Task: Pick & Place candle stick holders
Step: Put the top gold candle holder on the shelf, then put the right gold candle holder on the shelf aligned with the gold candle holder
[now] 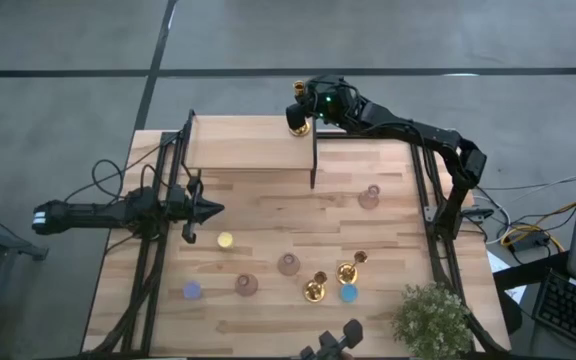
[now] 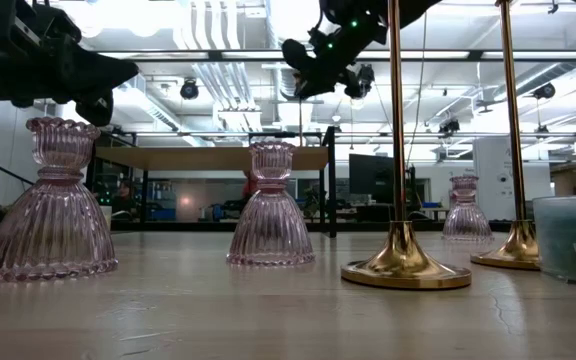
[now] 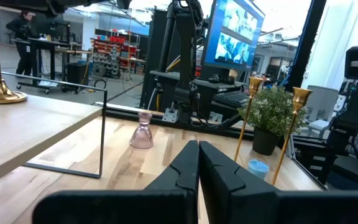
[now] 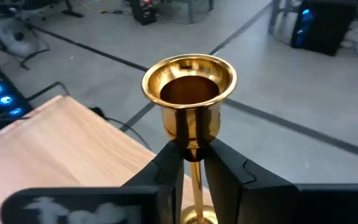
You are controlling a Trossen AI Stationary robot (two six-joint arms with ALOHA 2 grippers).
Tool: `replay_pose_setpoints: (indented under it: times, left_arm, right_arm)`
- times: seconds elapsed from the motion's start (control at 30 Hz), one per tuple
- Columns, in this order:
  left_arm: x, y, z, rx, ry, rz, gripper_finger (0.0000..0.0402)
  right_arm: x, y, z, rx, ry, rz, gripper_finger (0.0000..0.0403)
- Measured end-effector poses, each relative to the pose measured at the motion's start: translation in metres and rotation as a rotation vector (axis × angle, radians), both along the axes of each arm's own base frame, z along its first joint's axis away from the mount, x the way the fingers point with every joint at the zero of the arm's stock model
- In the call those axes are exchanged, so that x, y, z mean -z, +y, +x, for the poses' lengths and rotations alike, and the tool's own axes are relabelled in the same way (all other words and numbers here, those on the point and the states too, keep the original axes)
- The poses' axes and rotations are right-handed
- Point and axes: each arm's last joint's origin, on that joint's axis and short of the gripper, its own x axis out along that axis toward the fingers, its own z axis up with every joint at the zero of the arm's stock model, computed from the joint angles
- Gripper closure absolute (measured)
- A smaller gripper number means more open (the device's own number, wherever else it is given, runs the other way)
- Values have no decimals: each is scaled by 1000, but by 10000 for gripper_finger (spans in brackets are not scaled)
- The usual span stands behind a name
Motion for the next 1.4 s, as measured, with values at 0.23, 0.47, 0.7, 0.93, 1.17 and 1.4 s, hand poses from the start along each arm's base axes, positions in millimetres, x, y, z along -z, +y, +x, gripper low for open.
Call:
replay_pose_setpoints:
  times: [0.23, 0.47, 0.7, 0.93, 1.17, 1.4]
  left_arm:
    - [0, 0, 0, 0, 0, 0, 387]
    - [0, 0, 0, 0, 0, 0, 387]
    - [0, 0, 0, 0, -1, 0, 387]
    - [0, 0, 0, 0, 0, 0, 387]
    - [0, 0, 0, 0, -1, 0, 387]
    - [0, 0, 0, 0, -1, 0, 387]
  right_arm:
    - [4, 0, -1, 38, -23, 32, 301]
    - [2, 1, -2, 33, -17, 22, 265]
    - [-11, 5, -9, 27, -38, 6, 238]
    - [-22, 15, -26, 1, 54, 13, 224]
    - [-35, 36, -41, -64, 155, -12, 222]
    - [-54, 66, -53, -224, 177, -23, 225]
